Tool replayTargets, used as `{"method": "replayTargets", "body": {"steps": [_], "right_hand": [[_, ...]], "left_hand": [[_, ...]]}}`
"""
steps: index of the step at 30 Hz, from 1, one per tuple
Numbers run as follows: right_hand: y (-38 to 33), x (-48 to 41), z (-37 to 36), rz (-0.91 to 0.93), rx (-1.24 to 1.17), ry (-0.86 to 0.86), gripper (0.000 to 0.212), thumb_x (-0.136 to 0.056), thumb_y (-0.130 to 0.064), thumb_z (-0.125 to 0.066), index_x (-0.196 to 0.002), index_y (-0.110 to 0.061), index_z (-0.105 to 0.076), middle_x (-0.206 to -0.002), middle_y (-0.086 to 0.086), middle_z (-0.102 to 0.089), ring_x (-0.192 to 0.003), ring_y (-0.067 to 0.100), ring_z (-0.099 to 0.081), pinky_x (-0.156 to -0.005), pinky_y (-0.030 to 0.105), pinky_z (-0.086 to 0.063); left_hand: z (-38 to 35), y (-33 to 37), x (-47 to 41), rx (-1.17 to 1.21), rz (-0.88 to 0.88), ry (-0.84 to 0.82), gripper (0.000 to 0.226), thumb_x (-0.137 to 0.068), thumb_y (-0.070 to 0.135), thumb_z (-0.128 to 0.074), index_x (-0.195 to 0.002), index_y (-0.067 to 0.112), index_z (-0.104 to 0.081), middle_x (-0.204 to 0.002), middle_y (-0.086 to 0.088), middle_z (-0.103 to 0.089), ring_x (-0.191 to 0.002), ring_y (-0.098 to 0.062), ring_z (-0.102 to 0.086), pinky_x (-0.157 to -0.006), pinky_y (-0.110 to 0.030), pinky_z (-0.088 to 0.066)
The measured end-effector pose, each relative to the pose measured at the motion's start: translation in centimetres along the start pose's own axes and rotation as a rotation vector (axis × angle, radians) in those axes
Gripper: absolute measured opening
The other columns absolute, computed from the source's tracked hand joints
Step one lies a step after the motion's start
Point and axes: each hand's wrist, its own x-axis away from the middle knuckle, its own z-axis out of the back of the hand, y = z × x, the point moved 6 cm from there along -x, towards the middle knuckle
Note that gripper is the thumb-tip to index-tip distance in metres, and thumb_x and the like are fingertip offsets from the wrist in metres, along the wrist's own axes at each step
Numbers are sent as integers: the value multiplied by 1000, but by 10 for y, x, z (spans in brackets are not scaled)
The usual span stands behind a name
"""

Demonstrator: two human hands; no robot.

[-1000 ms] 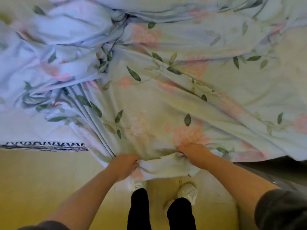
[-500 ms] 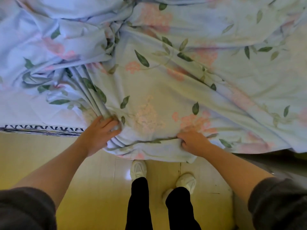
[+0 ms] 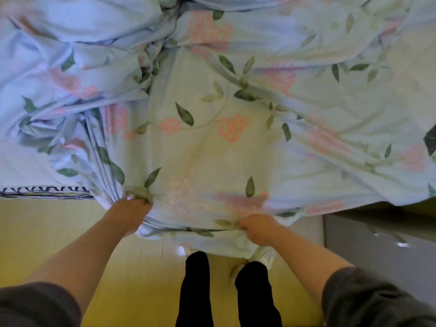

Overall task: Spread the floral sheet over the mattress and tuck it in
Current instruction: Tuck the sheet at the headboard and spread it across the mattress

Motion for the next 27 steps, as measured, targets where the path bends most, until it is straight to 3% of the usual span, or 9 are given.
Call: {"method": "replayTargets", "body": {"steps": [3,5,12,18,22,27], "right_hand": [[41,7,44,-73,-124,80,32,-98,-18,-33,-123,-14,-54,-129,10,-56,-115,30,-53,-91,36,-44],[91,23,84,-174,-200,202,30,-97,-20,-34,-117,-15,-56,-126,10,-57,-112,30,-54,-86,35,-43],[290,101,119,-509,-330,497,23,-94,-15,-42,-112,-13,-56,-118,10,-55,-103,29,-54,-80,36,-45],[468,188,93,-926,-578,728,44,-93,-21,-49,-134,-13,-36,-130,12,-42,-113,33,-48,-88,47,-47],[520,186,61,-842,-923,642,40,-95,-31,-51,-127,-13,-36,-115,9,-50,-102,29,-54,-85,42,-47],[543,171,48,-743,-927,586,14,-95,-33,-50,-95,-19,-53,-88,1,-57,-73,15,-56,-71,31,-49]], "left_hand": [[54,20,-18,121,52,10,37,-97,16,-37,-132,25,-43,-129,1,-55,-114,-18,-56,-94,-30,-43],[93,58,-36,144,2,54,32,-96,17,-35,-123,25,-51,-123,-3,-59,-110,-21,-58,-95,-34,-43],[230,220,-78,194,-198,79,19,-95,18,-39,-106,18,-54,-101,-5,-58,-88,-26,-56,-72,-33,-44],[377,348,-147,137,-327,353,23,-98,17,-36,-111,19,-55,-115,-3,-56,-97,-24,-58,-78,-35,-48],[466,428,-197,83,-357,519,32,-94,7,-46,-124,19,-50,-126,-3,-45,-107,-25,-53,-80,-38,-48],[532,484,-252,-52,-361,505,64,-87,-7,-45,-142,22,-31,-152,0,-19,-112,-33,-55,-81,-42,-47]]}}
